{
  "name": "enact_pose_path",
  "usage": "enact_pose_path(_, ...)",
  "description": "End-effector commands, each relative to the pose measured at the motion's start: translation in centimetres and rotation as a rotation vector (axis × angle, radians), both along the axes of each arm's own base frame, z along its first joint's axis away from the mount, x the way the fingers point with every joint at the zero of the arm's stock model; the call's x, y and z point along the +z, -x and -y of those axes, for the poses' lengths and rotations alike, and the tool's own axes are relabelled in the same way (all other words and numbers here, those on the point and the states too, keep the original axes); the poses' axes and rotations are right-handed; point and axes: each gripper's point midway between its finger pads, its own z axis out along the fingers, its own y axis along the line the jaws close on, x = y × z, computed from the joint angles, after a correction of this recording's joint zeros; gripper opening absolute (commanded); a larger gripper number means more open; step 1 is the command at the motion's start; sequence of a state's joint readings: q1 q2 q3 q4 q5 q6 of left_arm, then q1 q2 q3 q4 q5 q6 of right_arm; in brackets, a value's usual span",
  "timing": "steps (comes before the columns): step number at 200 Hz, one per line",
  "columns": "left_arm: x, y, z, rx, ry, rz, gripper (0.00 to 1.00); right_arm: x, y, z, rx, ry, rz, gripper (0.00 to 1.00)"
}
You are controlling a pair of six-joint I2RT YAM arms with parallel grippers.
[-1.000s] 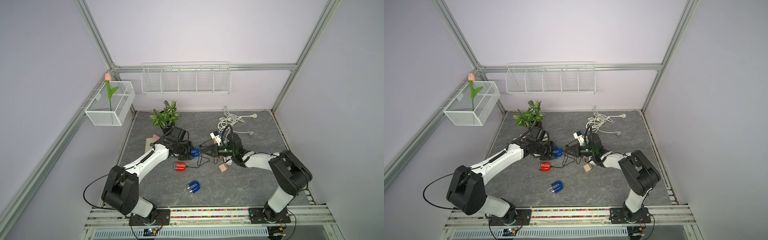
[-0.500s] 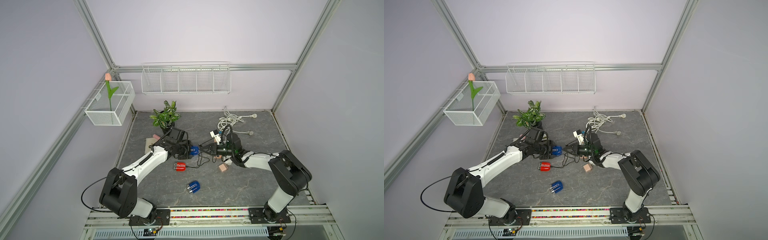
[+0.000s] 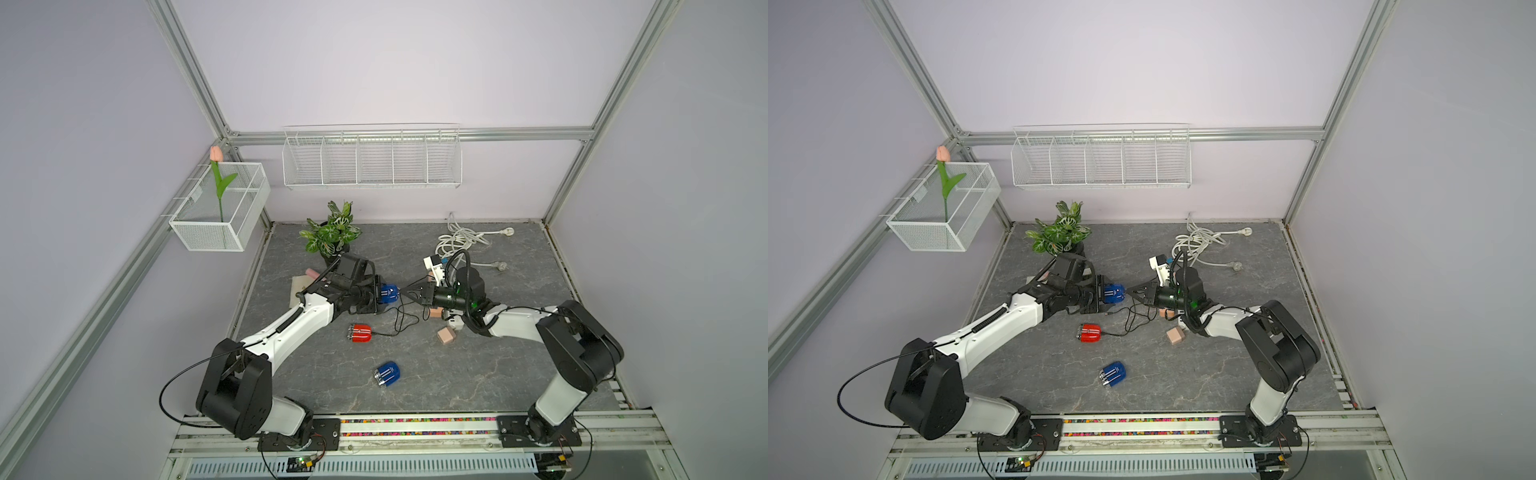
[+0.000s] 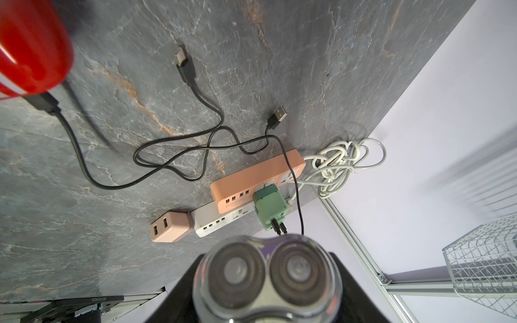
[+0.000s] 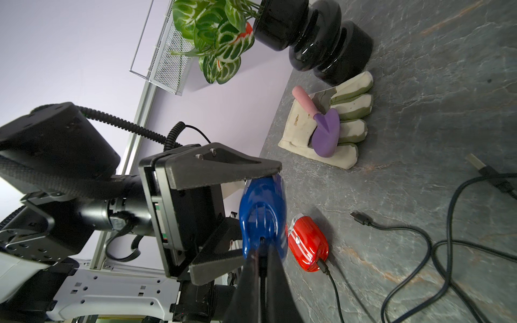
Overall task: Charge the electric shaver
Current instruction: Insert the charging cable into the electric shaver.
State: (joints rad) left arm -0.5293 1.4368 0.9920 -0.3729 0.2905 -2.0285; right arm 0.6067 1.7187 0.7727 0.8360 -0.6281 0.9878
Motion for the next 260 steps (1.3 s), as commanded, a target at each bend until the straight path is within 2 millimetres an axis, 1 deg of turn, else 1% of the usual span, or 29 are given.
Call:
enact_pose_path(1,3.7,0.1,2.7,0.181,0.318,-0.167,0.00,0.7,2.2,-1.2,0.068,-0.012,0.052,0.07)
enact_pose_path(23,4.1,-0.5,2.7,0.188,0.332,-0.158,0.00,-0.1,2.3,-1.4,0.078,-0.007,0.046,0.07)
enact_pose_path(41,4.4,-0.9,2.2,0.200,0.331,-0.144,0.00,-0.6,2.5,-1.4,0.087,-0.003,0.037,0.07)
enact_pose_path(118,4.8,-1.2,2.1,0.192,0.322,-0.130,0.00,-0.9,3.6,-1.4,0.114,0.052,0.031,0.07)
enact_pose_path(144,4.9,-1.2,2.6,0.161,0.316,-0.129,0.00,-0.5,2.9,-1.3,0.091,0.053,0.045,0.07)
enact_pose_path(179,4.5,-0.6,2.3,0.156,0.297,-0.140,0.00,1.0,0.8,-0.4,0.034,0.024,0.060,0.07)
enact_pose_path(192,4.4,-0.5,2.1,0.157,0.294,-0.145,0.00,1.6,0.4,-0.2,0.028,0.028,0.077,0.07)
enact_pose_path(208,4.4,-0.6,2.0,0.166,0.295,-0.142,0.00,2.2,0.4,-0.3,0.039,0.022,0.086,0.07)
enact_pose_path(239,4.3,-0.9,2.3,0.160,0.299,-0.141,0.00,1.8,1.0,-0.9,0.053,0.018,0.071,0.07)
enact_pose_path(260,4.2,-0.7,2.2,0.161,0.294,-0.146,0.00,1.5,0.5,-0.1,0.023,0.020,0.067,0.07)
